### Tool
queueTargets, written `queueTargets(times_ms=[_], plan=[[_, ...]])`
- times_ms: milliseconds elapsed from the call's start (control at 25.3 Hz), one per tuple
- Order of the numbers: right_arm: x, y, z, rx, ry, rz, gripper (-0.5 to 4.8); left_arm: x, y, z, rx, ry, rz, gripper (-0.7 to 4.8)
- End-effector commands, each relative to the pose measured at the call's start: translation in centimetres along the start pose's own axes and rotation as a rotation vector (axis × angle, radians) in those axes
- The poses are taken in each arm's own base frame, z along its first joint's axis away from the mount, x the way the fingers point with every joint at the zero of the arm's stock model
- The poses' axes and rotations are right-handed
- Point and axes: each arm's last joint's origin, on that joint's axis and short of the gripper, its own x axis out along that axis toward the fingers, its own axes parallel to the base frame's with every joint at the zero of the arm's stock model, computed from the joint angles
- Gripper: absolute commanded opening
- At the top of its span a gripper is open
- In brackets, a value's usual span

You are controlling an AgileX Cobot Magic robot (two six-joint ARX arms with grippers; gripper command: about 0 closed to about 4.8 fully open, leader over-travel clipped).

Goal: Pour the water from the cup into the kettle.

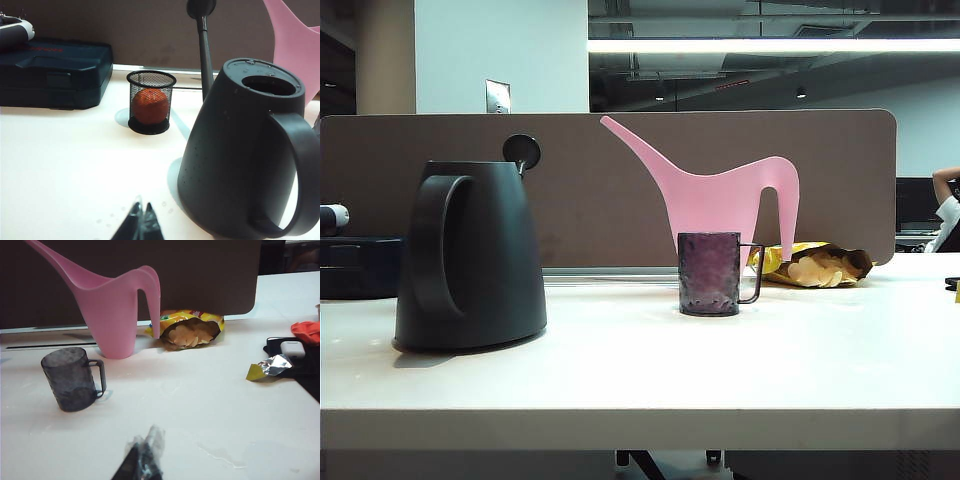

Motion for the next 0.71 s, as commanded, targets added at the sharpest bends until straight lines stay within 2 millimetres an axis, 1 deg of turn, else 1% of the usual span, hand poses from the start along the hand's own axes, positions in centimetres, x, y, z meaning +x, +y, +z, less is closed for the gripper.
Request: queueTargets(times_ms=[39, 158, 276, 316, 395, 434, 474, 513, 553, 592, 710], plan=[[-0.5, 0.2, 1.8, 0.003, -0.001, -0.008, -0.05, 0.0, -0.1, 0.2, 0.001, -0.007, -0.037, -0.05], [0.0, 0.5, 3.7, 0.005, 0.030, 0.040, -0.05, 0.0, -0.3, 0.1, 0.002, -0.005, -0.099, -0.05], [1.6, 0.8, 5.8, 0.014, 0.102, 0.085, -0.04, 0.0, -0.4, 0.1, 0.002, -0.003, -0.150, -0.05], [2.5, 0.9, 6.5, 0.020, 0.137, 0.108, 0.07, -0.1, -0.5, 0.1, 0.002, -0.002, -0.172, -0.05], [3.9, 0.9, 7.2, 0.028, 0.179, 0.143, 0.72, -0.1, -0.6, 0.1, 0.002, -0.001, -0.205, -0.05], [5.2, 1.0, 7.6, 0.034, 0.199, 0.183, 1.82, -0.1, -0.7, 0.1, 0.003, 0.001, -0.235, -0.05], [5.9, 1.1, 7.7, 0.037, 0.202, 0.206, 2.25, -0.1, -0.7, 0.1, 0.003, 0.001, -0.249, -0.05], [7.3, 1.1, 7.7, 0.039, 0.198, 0.252, 2.67, -0.1, -0.8, 0.1, 0.003, 0.002, -0.284, -0.05], [8.1, 1.1, 7.6, 0.038, 0.192, 0.267, 2.85, -0.1, -0.9, 0.1, 0.003, 0.003, -0.296, -0.05], [9.3, 1.3, 7.3, 0.035, 0.187, 0.287, 3.12, -0.1, -0.9, 0.1, 0.003, 0.003, -0.301, -0.06], [12.0, 2.1, 6.1, 0.031, 0.187, 0.334, 3.38, -0.1, -0.9, 0.1, 0.003, 0.003, -0.301, -0.05]])
